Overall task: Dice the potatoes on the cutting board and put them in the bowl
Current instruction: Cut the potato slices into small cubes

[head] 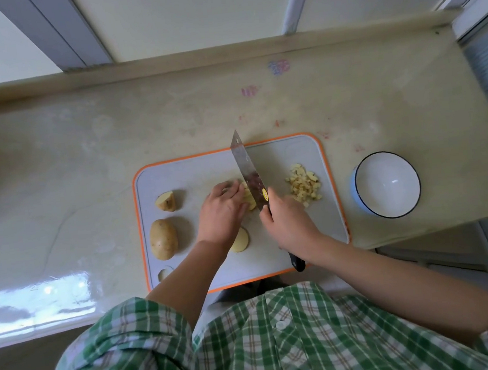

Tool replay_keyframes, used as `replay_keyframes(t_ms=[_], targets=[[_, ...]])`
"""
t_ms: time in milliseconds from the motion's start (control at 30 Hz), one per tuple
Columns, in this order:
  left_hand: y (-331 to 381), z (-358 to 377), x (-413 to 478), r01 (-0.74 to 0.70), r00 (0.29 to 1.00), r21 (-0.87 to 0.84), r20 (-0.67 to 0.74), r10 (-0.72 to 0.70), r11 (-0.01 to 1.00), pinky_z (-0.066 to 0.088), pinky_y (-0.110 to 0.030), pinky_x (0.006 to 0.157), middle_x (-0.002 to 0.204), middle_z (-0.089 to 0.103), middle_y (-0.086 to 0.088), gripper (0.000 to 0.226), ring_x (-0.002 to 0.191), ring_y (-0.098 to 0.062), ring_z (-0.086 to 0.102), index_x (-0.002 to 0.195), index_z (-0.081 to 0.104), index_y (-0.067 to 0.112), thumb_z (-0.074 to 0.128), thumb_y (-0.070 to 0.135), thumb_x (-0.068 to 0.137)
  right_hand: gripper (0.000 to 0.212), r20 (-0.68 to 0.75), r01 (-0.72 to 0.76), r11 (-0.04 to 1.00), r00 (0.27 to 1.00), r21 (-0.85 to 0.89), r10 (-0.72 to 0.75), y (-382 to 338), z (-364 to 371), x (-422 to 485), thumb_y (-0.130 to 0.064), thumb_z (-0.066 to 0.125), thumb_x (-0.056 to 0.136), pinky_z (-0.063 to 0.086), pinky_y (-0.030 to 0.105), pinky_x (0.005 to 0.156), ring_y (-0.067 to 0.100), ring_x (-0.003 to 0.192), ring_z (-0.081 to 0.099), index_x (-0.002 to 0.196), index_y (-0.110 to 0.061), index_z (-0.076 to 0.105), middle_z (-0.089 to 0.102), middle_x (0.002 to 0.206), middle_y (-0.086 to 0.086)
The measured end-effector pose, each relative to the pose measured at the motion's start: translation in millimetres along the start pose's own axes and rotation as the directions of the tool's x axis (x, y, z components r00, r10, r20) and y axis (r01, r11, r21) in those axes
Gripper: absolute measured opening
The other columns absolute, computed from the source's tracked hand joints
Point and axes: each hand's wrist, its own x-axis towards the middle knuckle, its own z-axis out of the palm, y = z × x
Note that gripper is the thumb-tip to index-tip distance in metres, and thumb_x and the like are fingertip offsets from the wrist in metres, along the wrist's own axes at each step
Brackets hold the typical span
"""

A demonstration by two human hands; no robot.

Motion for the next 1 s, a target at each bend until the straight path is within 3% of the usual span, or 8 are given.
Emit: replay_keyframes(t_ms=[133,233,433,600,800,1000], targets=[[0,1,0,0.001,1.000,0.009,-0.009,-0.001,1.000,0.059,-0.039,0.075,0.107,0.072,-0.008,0.040,0.098,-0.032,0.067,0.103,0.073,0.003,0.085,0.014,0.066,0.006,-0.006,-0.018,1.000,1.000,0.009,0.018,-2,7,0,-0.017,0.040,0.097,0.036,0.035,0.052,0.027,0.065,0.053,0.095,-0.011,0.038,0.049,0.069,0.004],[-1,2,-1,0.006,1.000,0.005,-0.020,-0.006,1.000,0.058,-0.039,0.075,0.107,0.072,-0.008,0.039,0.099,-0.031,0.066,0.103,0.073,0.003,0.085,0.014,0.067,0.007,-0.014,-0.008,1.000,1.000,0.011,0.009,0,12,0,-0.016,0.040,0.097,0.031,0.032,0.051,0.024,0.061,0.048,0.093,-0.013,0.035,0.041,0.063,-0.002],[0,1,-1,0.008,1.000,-0.009,-0.008,-0.008,1.000,0.058,-0.040,0.077,0.108,0.072,-0.009,0.038,0.100,-0.032,0.066,0.104,0.073,0.003,0.084,0.014,0.069,0.014,-0.042,-0.027,1.000,0.999,-0.009,0.027,1,21,1,-0.017,0.040,0.098,0.033,0.034,0.052,0.026,0.061,0.049,0.107,-0.007,0.043,0.045,0.066,0.000],[-2,-4,0,0.008,1.000,-0.027,-0.002,-0.008,1.000,0.057,-0.042,0.077,0.109,0.072,-0.006,0.039,0.104,-0.034,0.064,0.106,0.072,0.006,0.082,0.018,0.071,0.007,-0.079,0.003,0.996,0.997,0.092,0.005,8,11,2,-0.016,0.042,0.098,0.024,0.030,0.043,0.021,0.051,0.044,0.092,-0.011,0.041,0.039,0.057,-0.002],[-3,-10,-2,0.028,0.999,-0.013,-0.045,-0.029,1.000,0.057,-0.040,0.076,0.106,0.073,-0.004,0.037,0.104,-0.035,0.063,0.106,0.071,0.009,0.081,0.020,0.073,0.014,-0.074,0.012,0.993,0.997,0.121,-0.003,0,-10,1,-0.017,0.039,0.098,0.044,0.042,0.047,0.030,0.051,0.056,0.085,-0.014,0.034,0.051,0.062,0.010],[-3,-7,-4,0.053,0.998,-0.020,-0.027,-0.054,0.998,0.057,-0.040,0.075,0.102,0.074,-0.001,0.032,0.102,-0.033,0.064,0.099,0.072,0.010,0.083,0.021,0.070,0.011,0.000,-0.011,0.998,1.000,0.061,0.011,-5,-6,-2,-0.018,0.040,0.097,0.049,0.045,0.051,0.030,0.056,0.055,0.090,-0.010,0.039,0.049,0.065,0.008]])
